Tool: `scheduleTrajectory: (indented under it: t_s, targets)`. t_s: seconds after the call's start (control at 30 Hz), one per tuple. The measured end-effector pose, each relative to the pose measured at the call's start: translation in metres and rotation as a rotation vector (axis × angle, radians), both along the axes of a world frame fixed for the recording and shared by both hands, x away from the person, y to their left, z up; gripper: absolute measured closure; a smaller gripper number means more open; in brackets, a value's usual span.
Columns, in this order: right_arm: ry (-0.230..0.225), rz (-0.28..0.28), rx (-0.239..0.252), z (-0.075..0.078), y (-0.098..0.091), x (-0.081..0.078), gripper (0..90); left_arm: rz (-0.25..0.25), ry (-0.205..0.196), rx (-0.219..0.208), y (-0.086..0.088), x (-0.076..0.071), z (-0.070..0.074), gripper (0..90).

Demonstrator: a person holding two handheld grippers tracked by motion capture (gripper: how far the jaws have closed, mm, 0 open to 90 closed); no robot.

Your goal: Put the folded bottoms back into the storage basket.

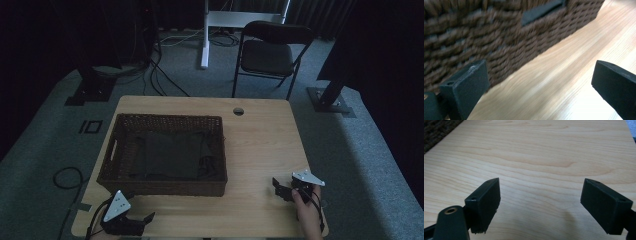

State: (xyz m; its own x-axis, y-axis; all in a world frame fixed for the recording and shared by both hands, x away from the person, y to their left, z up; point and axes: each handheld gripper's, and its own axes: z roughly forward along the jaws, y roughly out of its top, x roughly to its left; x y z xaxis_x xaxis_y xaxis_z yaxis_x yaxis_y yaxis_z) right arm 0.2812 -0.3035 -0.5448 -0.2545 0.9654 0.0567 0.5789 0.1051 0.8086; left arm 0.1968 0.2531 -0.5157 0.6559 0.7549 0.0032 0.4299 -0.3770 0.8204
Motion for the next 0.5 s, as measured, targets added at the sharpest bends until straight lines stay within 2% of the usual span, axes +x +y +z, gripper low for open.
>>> scheduleTrajectory:
  t_s: [0.1,0.17,0.27,0.4,0.5]
  targets:
    - [0.020,-0.007,-0.007,-0.003,-0.003,0.000,15.7,0.026,0.014,0.017,0.003,0.002,-0.004,1.4]
    - [0.041,-0.009,-0.015,-0.005,-0.005,0.001,16.4,0.038,0.023,0.013,0.007,0.004,-0.006,1.5]
    - [0.046,-0.017,-0.019,-0.005,-0.006,0.001,16.4,0.061,0.050,0.017,0.013,0.008,-0.012,1.5]
    - [0.108,-0.014,-0.034,-0.007,-0.006,0.001,16.3,0.099,0.083,0.058,0.017,0.010,-0.020,1.5]
    - [0.111,-0.012,-0.065,-0.007,-0.004,0.002,16.2,0.115,0.105,0.076,0.020,0.012,-0.023,1.5]
